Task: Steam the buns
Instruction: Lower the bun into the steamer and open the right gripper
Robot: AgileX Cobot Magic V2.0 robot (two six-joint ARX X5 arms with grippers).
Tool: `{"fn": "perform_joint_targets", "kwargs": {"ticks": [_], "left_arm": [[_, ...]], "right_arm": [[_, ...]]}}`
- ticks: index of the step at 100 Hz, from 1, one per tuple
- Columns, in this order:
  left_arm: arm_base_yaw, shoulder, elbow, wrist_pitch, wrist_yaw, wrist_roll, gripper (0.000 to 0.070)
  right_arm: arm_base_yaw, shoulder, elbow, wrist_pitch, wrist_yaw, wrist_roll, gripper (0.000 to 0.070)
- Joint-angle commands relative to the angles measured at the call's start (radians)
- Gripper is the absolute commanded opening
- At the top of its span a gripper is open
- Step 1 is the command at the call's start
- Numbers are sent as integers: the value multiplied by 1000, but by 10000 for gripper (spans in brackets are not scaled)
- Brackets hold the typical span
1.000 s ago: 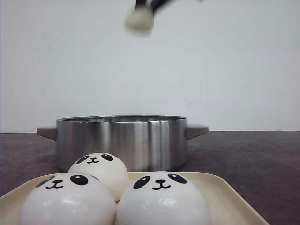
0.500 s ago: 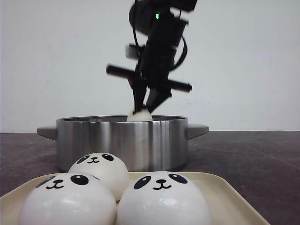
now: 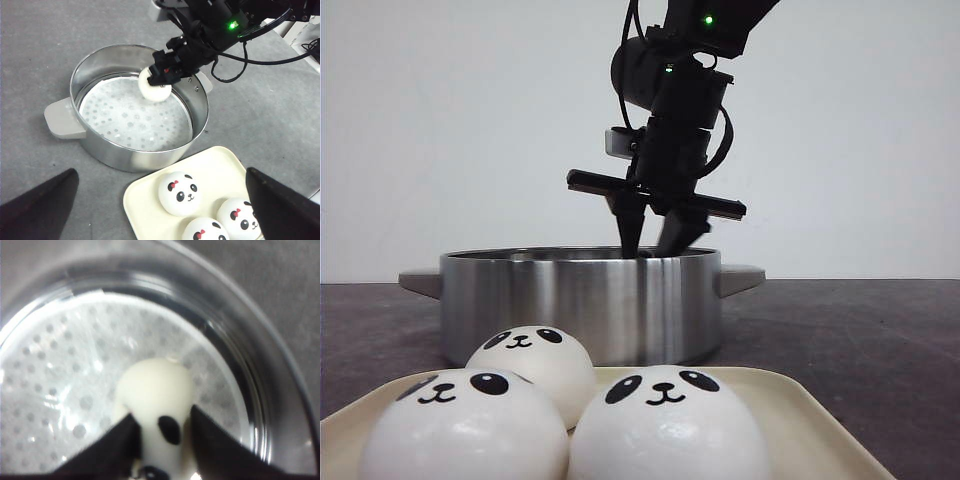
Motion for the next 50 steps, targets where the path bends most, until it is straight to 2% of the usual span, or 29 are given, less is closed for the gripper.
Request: {"fn": "perform_joint_targets", "kwargs": {"ticks": [1,41,45,50], "left_arm": [[-5,6,19,7,-6,28,700],[-5,6,19,-10,-6,19,700],[-6,7,18,-11,-5,-8,700],[-6,11,15,-8,2,-50,700]], "right_arm": [[9,23,18,2,8,-4,336],[2,10,19,11,6,-4,345],[2,-9,19,5,7,-12,288],[4,-44,19,-1,9,-31,124]]}}
